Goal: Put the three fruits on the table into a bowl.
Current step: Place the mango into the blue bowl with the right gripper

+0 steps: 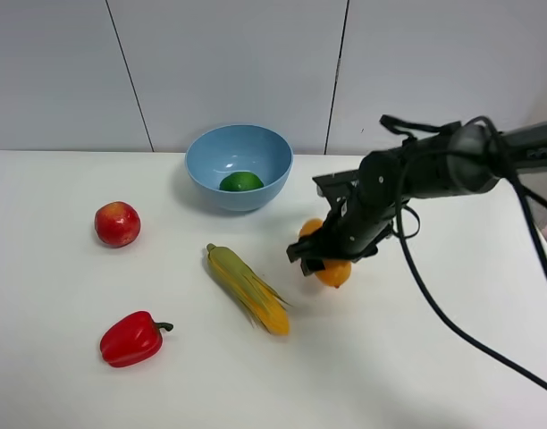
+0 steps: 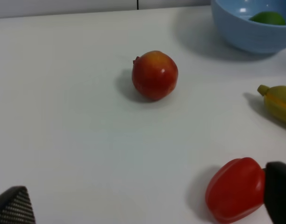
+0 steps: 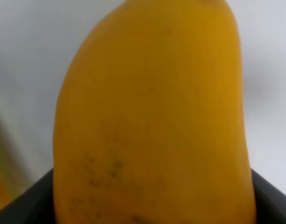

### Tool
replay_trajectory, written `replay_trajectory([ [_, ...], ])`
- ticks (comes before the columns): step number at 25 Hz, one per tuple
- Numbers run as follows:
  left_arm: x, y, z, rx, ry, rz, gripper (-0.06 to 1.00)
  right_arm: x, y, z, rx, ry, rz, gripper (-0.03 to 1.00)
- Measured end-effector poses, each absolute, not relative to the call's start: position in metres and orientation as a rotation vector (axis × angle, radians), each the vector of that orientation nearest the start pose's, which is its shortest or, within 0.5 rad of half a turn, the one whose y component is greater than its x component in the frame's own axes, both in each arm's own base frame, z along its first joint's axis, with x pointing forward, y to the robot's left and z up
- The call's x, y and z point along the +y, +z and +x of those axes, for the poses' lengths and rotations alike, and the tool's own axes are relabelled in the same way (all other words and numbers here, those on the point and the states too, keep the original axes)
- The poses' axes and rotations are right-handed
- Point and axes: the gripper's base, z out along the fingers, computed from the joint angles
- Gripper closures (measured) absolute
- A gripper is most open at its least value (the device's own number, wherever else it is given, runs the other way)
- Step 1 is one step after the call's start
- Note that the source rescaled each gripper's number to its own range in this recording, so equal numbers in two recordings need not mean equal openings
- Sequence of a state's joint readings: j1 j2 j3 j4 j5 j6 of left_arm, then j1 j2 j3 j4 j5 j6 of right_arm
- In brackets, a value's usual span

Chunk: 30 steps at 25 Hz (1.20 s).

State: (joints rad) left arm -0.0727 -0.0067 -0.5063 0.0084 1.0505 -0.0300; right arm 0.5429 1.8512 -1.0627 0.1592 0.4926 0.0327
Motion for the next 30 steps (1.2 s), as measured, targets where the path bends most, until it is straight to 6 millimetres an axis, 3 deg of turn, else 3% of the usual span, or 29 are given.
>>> replay_trajectory([
  [6,0.001,0.28,-0.006,2.021,-0.055,0.043,-0.06,0.209,0.268,0.334,2.386,0.407,-0.498,0.95],
  [7,0.001,0.28,-0.006,2.021,-0.055,0.043,-0.06,0.213,0.282,0.341,2.338,0.419,-0.493,0.95],
  [10,0.001,0.28,-0.006,2.021,-0.055,0.043,-0.06,0.229,0.299,0.368,2.268,0.434,-0.493,0.95],
  [14,0.001,0.28,-0.006,2.021,-0.055,0.043,-0.06,0.252,0.273,0.408,2.277,0.432,-0.502,0.95],
  [16,0.001,0.28,-0.006,2.021,-0.055,0.043,-0.06,0.262,0.247,0.422,2.316,0.435,-0.5,0.95],
  [21,0.001,0.28,-0.006,2.021,-0.055,0.043,-0.06,0.272,0.2,0.438,2.391,0.416,-0.515,0.93],
  [22,0.001,0.28,-0.006,2.021,-0.055,0.043,-0.06,0.272,0.195,0.44,2.395,0.414,-0.515,0.83],
  [25,0.001,0.28,-0.006,2.021,-0.055,0.043,-0.06,0.274,0.194,0.443,2.368,0.415,-0.511,0.34],
  [26,0.001,0.28,-0.006,2.021,-0.055,0.043,-0.06,0.274,0.195,0.443,2.359,0.414,-0.516,0.25],
  [30,0.001,0.28,-0.006,2.021,-0.055,0.043,-0.06,0.27,0.215,0.438,2.356,0.39,-0.546,0.14],
])
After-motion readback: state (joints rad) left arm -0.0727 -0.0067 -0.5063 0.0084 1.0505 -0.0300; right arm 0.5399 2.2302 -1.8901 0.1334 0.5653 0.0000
